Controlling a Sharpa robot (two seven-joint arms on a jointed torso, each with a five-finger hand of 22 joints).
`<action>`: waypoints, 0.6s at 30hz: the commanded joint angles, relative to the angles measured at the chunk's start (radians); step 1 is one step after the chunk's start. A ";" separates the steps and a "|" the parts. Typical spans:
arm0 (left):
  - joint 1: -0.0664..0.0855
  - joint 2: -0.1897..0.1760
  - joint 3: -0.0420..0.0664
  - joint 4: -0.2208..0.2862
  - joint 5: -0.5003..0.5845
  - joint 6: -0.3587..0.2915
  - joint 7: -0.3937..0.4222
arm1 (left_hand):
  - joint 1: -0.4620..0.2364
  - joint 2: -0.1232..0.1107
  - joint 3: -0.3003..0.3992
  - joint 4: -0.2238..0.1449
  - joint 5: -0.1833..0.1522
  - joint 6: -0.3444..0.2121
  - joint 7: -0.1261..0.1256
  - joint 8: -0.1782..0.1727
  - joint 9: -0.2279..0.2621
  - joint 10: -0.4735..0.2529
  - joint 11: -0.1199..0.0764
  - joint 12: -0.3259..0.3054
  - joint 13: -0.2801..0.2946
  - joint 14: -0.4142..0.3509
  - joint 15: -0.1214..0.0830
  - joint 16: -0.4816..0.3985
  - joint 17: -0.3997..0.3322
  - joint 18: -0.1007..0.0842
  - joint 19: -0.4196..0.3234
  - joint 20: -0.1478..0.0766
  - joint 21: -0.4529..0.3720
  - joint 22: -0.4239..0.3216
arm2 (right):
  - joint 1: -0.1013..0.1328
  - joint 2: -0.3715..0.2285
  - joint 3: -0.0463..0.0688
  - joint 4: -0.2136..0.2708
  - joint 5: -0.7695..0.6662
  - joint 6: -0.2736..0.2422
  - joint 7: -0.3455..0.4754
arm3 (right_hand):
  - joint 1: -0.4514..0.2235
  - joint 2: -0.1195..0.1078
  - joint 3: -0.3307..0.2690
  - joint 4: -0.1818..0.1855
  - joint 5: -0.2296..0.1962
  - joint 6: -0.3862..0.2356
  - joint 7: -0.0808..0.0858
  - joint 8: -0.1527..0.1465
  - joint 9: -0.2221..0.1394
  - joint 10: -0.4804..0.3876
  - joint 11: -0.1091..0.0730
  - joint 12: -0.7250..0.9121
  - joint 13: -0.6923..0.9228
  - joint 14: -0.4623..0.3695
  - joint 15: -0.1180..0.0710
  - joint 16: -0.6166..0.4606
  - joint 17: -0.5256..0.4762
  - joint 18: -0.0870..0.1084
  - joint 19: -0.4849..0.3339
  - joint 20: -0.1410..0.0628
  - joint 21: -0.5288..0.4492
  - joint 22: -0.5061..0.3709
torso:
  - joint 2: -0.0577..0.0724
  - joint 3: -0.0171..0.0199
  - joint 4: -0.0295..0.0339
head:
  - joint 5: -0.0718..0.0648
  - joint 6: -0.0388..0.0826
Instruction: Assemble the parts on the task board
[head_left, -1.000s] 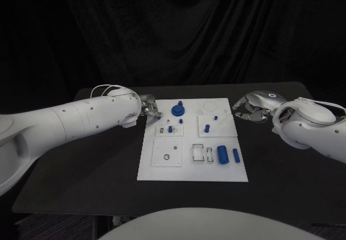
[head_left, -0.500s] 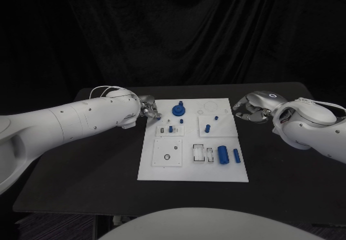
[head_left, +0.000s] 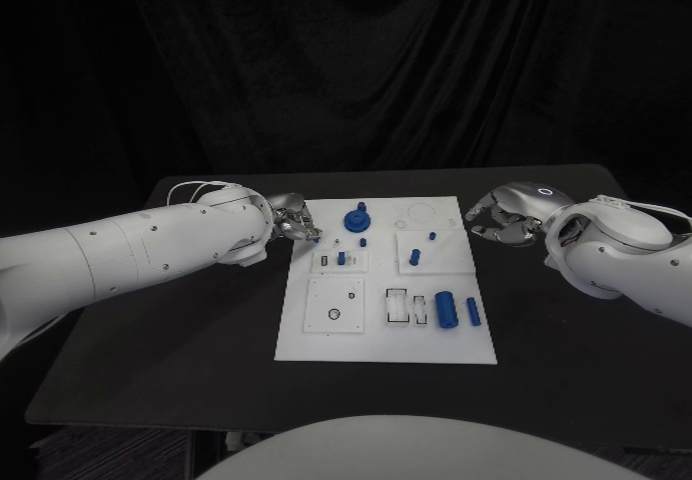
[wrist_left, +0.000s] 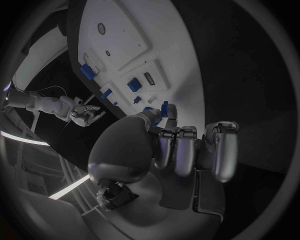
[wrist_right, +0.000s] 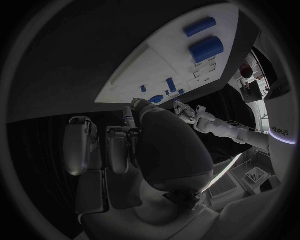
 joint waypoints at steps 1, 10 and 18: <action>-0.002 -0.025 0.001 0.044 0.102 -0.056 -0.010 | 0.000 -0.013 0.018 -0.006 0.005 0.019 -0.010 0.003 0.003 0.106 -0.007 0.003 0.262 0.106 -0.010 0.003 0.263 0.012 0.007 -0.008 -0.006 0.200 | -0.003 -0.002 0.001 0.001 0.000 0.007 -0.017 | -0.005 0.002 0.008 0.000 0.006 0.007 0.003 -0.003 -0.001 0.089 0.004 -0.005 0.246 0.101 0.002 -0.003 0.253 0.020 0.006 0.001 -0.003 0.194 | 0.001 -0.0001 -0.0018 | 0.001 0.000; -0.002 -0.094 0.001 0.151 0.136 -0.056 -0.075 | -0.008 -0.016 0.029 -0.006 -0.004 0.020 -0.010 0.005 0.006 0.106 -0.008 0.003 0.262 0.106 -0.011 0.003 0.263 0.012 0.005 -0.009 -0.008 0.199 | -0.003 -0.007 0.001 0.000 0.000 0.007 -0.020 | -0.005 0.002 0.008 0.000 0.006 0.007 0.003 -0.003 -0.001 0.089 0.004 -0.005 0.246 0.101 0.002 -0.003 0.253 0.020 0.006 0.001 -0.003 0.194 | 0.000 0.0005 0.0003 | 0.001 0.000; -0.005 -0.114 0.001 0.196 0.141 -0.071 -0.111 | -0.020 -0.014 0.046 -0.003 -0.009 0.014 -0.008 0.000 0.006 0.106 -0.007 0.003 0.262 0.106 -0.011 0.003 0.263 0.015 0.000 -0.010 -0.016 0.196 | -0.004 -0.008 0.001 -0.001 0.000 0.008 -0.020 | -0.005 0.002 0.008 0.000 0.006 0.007 0.003 -0.003 -0.001 0.089 0.004 -0.005 0.246 0.101 0.002 -0.003 0.253 0.020 0.006 0.001 -0.003 0.194 | -0.001 0.0011 0.0007 | 0.005 0.000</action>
